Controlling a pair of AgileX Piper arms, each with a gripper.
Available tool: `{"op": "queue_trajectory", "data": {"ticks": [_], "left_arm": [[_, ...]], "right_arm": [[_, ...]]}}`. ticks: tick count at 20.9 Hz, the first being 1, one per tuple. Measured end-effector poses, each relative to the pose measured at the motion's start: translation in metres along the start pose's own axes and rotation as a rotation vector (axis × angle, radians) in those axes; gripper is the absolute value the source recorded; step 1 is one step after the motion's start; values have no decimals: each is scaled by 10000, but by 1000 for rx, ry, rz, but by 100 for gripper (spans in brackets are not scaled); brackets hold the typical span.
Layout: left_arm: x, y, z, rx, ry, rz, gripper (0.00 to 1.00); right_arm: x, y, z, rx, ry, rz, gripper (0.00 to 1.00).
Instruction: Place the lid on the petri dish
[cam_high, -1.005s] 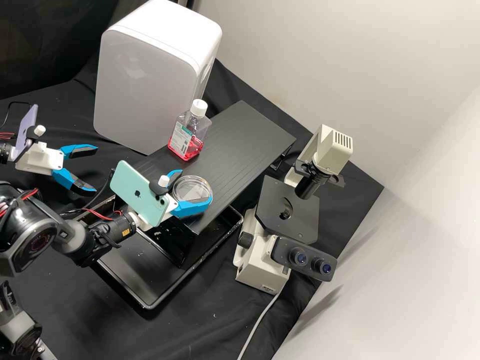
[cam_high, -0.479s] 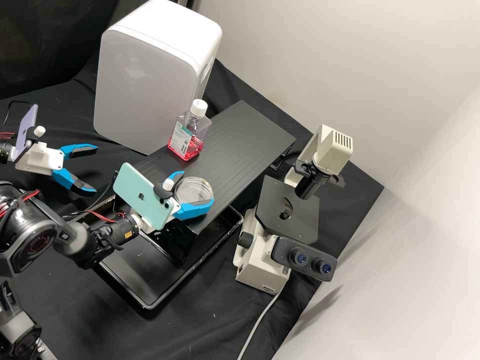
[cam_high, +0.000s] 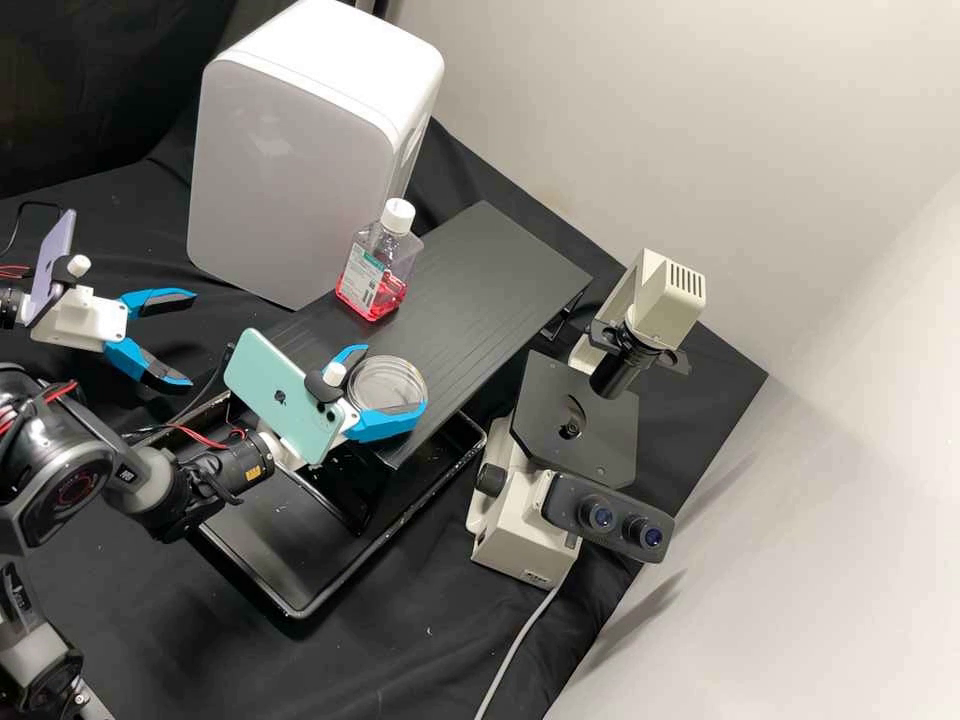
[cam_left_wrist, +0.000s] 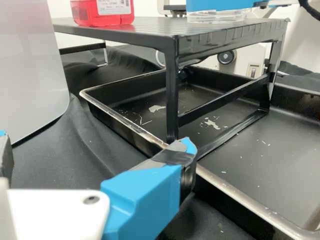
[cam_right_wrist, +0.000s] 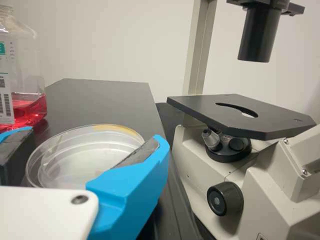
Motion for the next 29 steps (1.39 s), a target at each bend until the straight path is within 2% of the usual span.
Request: {"op": "queue_trajectory", "data": {"ticks": [14,17,19,20,26,29], "left_arm": [[6,-26,-15,-4,12,-6,100],[7,-29,-4,4,9,-7,100],[8,-32,12,9,3,-8,100],[8,-32,12,20,3,-8,100],[8,-32,12,24,3,-8,100],[8,-32,12,27,3,-8,100]], "right_arm": [[-55,39,-22,1,20,25,0],[-55,39,-22,4,20,25,0],[-54,48,-11,21,12,32,0],[-53,61,3,27,7,37,0],[-40,86,62,35,-14,58,0],[-33,103,94,58,-21,73,0]]}}
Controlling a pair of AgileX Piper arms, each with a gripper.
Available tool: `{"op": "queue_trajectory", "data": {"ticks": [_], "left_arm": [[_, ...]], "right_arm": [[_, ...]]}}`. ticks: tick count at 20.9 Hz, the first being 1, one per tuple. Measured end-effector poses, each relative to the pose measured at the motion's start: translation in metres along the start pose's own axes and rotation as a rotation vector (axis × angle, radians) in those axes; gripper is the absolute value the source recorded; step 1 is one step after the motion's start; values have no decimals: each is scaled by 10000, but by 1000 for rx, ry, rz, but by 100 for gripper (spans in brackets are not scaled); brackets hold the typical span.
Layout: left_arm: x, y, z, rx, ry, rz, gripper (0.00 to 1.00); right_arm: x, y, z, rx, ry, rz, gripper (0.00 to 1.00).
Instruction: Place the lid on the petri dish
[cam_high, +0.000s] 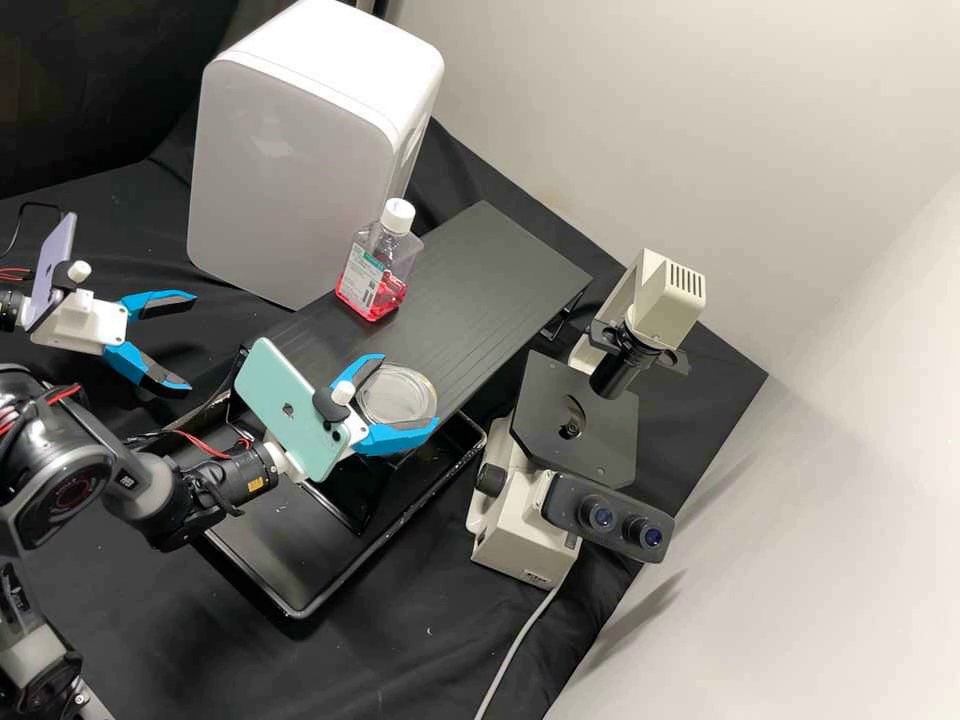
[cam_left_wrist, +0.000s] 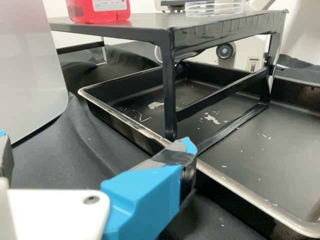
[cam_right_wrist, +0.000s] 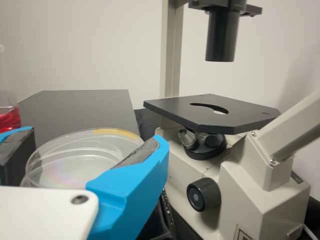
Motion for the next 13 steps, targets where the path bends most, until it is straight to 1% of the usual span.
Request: {"op": "queue_trajectory", "data": {"ticks": [2,6,9,13], "left_arm": [[0,0,0,0,0,0,100],[0,0,0,0,0,0,100],[0,0,0,0,0,0,100],[0,0,0,0,0,0,100]], "right_arm": [[1,-2,4,8,-2,-1,0],[14,-42,19,6,-5,-12,0],[10,-92,-11,6,7,-32,0],[7,-103,-22,7,12,-37,0]]}}
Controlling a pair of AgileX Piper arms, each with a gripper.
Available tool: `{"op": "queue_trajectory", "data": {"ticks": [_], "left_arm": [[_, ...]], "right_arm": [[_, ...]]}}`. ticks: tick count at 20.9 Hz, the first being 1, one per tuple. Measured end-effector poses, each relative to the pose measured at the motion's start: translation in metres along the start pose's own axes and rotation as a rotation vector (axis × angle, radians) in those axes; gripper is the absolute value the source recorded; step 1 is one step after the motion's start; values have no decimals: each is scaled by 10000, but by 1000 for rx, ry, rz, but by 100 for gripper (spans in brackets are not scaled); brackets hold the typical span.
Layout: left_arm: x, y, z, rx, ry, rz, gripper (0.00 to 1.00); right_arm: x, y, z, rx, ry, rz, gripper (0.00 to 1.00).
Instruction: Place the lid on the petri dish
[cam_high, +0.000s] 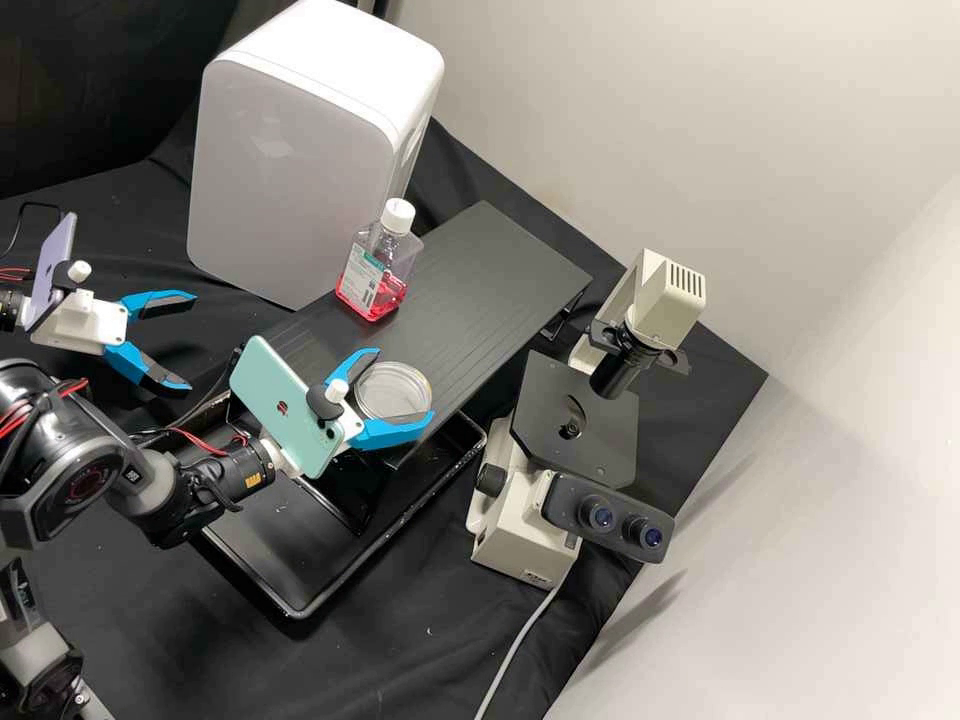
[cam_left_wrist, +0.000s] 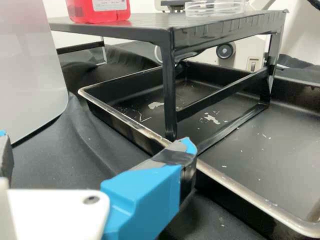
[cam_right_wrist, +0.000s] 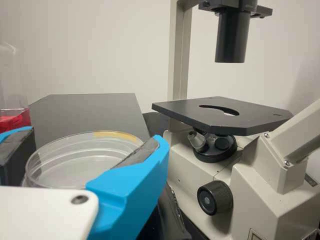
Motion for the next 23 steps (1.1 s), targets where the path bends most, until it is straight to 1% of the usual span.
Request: {"op": "queue_trajectory", "data": {"ticks": [2,4,7,11,14,16,22,23], "left_arm": [[0,0,0,0,0,0,100],[0,0,0,0,0,0,100],[0,0,0,0,0,0,100],[0,0,0,0,0,0,100],[0,0,0,0,0,0,100],[0,0,0,0,0,0,100],[0,0,0,0,0,0,100],[2,2,0,0,0,1,100]], "right_arm": [[-7,22,-21,10,9,8,0],[-18,34,-44,14,17,11,0],[-24,-3,-73,15,27,-6,0],[-15,-32,-49,12,19,-15,0],[-11,-48,-34,2,13,-21,0],[-8,-58,-24,1,9,-25,0],[-3,-59,-25,-2,9,-25,0],[-3,-59,-25,-2,9,-25,100]]}}
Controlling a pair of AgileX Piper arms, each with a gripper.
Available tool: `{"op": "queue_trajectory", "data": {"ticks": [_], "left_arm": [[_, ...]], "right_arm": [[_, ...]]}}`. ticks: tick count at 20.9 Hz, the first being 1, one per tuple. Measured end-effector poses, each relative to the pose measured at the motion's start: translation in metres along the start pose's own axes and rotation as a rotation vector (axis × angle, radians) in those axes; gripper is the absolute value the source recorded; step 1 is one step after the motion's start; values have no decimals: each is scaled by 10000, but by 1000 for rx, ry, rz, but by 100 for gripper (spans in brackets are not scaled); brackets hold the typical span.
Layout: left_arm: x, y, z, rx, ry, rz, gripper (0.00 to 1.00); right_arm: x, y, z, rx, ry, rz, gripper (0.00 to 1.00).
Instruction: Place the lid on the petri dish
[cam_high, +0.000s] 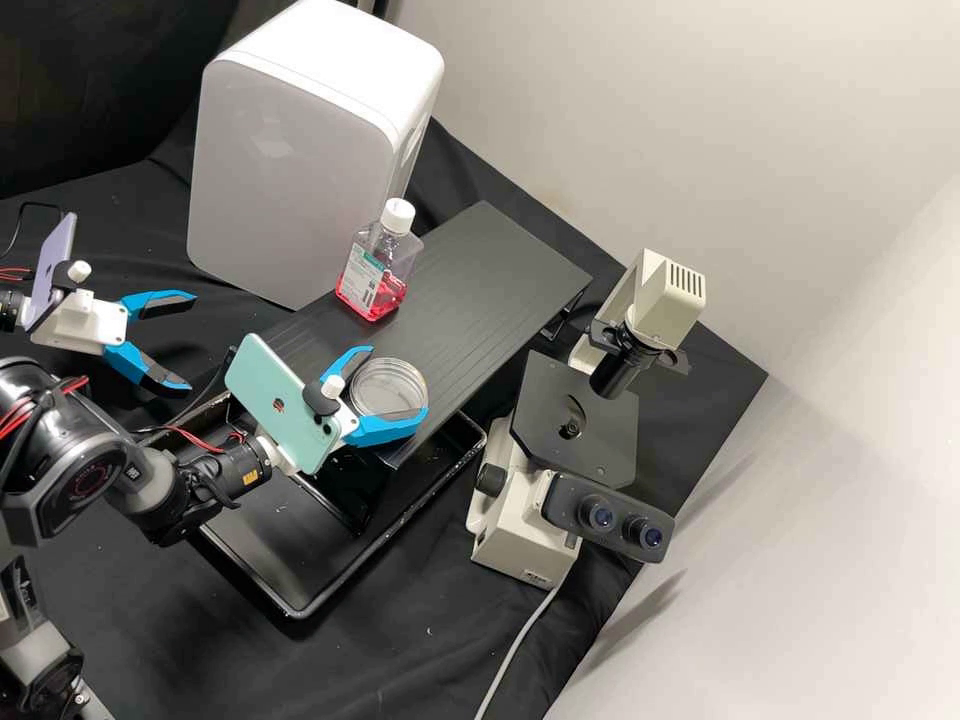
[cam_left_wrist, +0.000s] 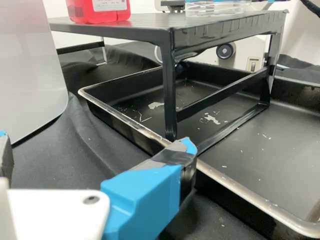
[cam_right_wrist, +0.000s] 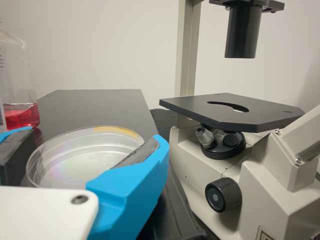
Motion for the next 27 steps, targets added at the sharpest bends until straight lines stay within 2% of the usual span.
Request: {"op": "queue_trajectory", "data": {"ticks": [6,8,27], "left_arm": [[18,17,2,1,-2,8,100],[18,17,2,1,-2,8,100],[18,17,2,1,-2,8,100]], "right_arm": [[0,-1,1,-12,-1,-2,100],[0,-15,14,-16,-15,-17,100],[0,-15,14,-16,-15,-17,100]]}}
